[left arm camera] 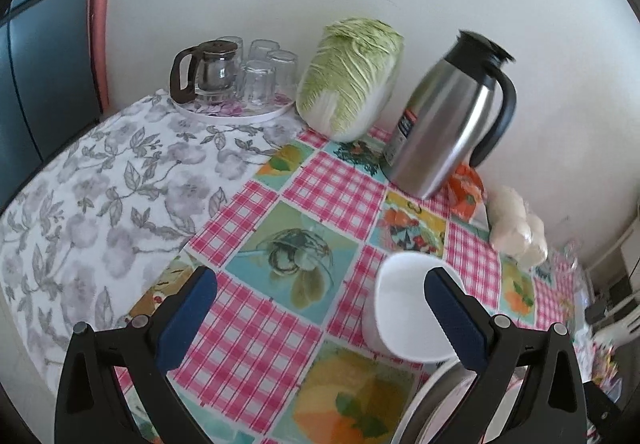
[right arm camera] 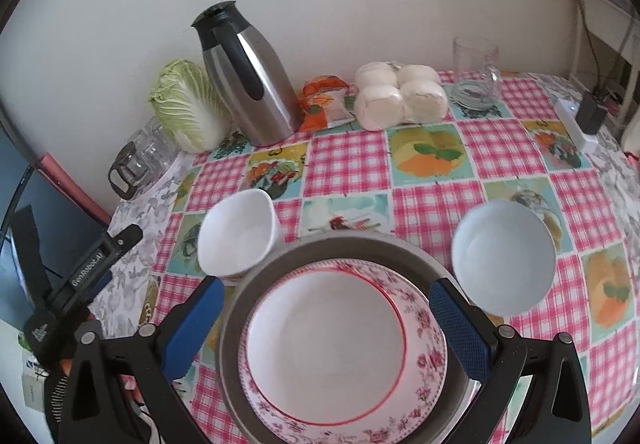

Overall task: Organize plates and bowls
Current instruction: 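Move the right tool toward the white square MAX bowl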

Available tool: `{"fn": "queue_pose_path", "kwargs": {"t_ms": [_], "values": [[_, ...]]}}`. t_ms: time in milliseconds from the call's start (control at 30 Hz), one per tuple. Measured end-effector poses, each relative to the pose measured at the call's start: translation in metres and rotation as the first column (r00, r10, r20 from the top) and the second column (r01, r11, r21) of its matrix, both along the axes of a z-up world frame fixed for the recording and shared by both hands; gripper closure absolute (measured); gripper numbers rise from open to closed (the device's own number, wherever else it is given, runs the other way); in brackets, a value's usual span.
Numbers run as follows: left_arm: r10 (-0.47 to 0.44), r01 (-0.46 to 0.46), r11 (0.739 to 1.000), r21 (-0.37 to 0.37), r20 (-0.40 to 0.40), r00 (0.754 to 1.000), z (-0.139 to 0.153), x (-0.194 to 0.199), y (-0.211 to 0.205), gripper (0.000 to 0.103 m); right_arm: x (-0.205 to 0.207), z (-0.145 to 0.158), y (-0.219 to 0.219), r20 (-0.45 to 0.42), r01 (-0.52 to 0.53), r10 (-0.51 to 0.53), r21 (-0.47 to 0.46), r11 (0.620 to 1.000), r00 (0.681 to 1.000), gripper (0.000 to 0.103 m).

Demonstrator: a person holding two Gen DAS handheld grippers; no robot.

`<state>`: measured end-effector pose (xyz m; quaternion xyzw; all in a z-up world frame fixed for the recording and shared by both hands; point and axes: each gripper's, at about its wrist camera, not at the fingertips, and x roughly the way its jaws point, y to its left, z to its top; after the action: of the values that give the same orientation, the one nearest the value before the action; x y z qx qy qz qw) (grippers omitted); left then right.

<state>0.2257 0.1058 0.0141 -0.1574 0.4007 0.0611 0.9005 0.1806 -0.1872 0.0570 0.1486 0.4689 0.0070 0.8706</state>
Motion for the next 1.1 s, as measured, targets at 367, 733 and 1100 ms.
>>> {"fn": "queue_pose_path", "kwargs": {"t_ms": [367, 733, 1100], "values": [[-0.034, 0.034, 0.998, -0.044, -0.013, 0.999, -0.012, 0.024, 0.007, 0.000, 0.059, 0.024, 0.025, -0.043, -0.059, 0.056, -0.071, 0.996, 0.998, 0.000], [-0.094, 0.083, 0.992, -0.097, -0.121, 0.988, -0.043, 0.042, 0.001, 0.000, 0.106, -0.014, 0.053, -0.184, -0.063, 0.037, -0.139, 0.988, 0.982, 0.000], [-0.149, 0.115, 0.973, -0.200, -0.165, 0.975, -0.069, 0.055, -0.008, 0.002, 0.129, -0.053, 0.069, -0.274, -0.064, 0.011, -0.186, 0.980, 0.962, 0.025]]}}
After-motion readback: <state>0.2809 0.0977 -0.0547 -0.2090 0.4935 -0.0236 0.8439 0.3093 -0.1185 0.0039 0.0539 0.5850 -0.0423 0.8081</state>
